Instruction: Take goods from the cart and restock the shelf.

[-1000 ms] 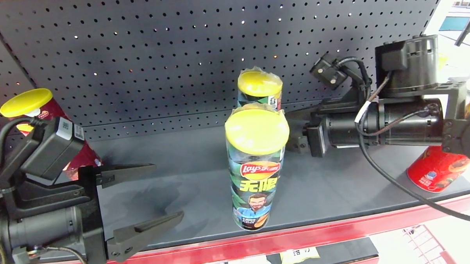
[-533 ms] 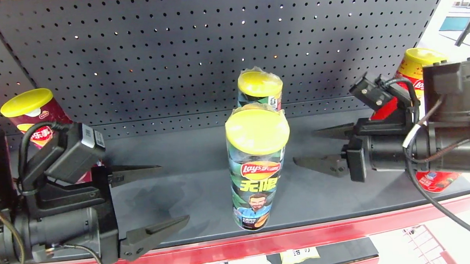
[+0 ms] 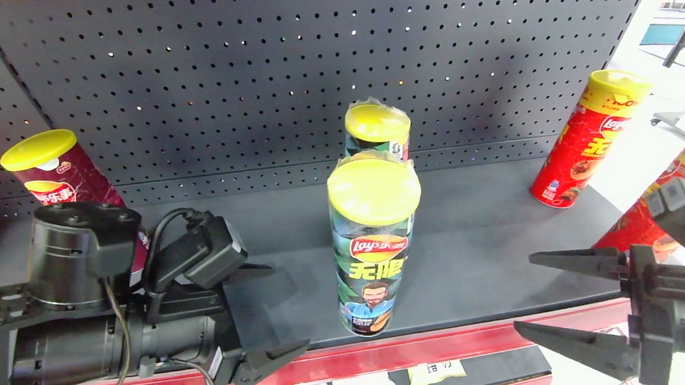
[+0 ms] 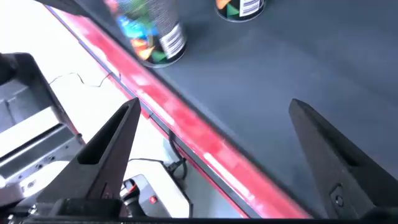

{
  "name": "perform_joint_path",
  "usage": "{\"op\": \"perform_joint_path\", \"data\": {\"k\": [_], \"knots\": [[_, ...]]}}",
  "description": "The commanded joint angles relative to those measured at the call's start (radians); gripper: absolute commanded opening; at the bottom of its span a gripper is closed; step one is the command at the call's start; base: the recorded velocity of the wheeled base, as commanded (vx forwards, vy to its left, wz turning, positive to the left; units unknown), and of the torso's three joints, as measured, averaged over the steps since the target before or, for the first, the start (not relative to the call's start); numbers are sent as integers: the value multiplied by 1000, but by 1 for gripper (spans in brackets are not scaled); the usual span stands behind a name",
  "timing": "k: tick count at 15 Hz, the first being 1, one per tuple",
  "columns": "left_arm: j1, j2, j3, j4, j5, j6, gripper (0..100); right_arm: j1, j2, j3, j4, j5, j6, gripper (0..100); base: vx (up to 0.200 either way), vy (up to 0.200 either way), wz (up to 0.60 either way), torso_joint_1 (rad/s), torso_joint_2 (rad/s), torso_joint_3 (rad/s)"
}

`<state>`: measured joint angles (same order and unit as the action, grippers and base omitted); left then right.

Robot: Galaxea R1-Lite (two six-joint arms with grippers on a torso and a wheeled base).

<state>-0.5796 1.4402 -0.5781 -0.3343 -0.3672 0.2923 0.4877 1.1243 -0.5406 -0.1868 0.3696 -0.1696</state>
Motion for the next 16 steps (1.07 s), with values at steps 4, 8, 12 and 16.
{"op": "perform_joint_path", "data": {"k": [4, 8, 12, 16], "knots": [[-25, 129, -59, -2, 17, 5, 100, -4, -135, 42, 3, -12, 4, 100, 0, 0, 0, 0, 0, 0], [-25, 177, -115, -2, 19, 5, 100, -8, -136, 36, 3, -12, 5, 100, 0, 0, 0, 0, 0, 0], [-25, 206, -141, -2, 19, 5, 100, -8, -133, 34, 3, -14, 5, 100, 0, 0, 0, 0, 0, 0], [-26, 218, -163, -2, 19, 5, 100, -8, -135, 34, 3, -20, 9, 100, 0, 0, 0, 0, 0, 0]]}}
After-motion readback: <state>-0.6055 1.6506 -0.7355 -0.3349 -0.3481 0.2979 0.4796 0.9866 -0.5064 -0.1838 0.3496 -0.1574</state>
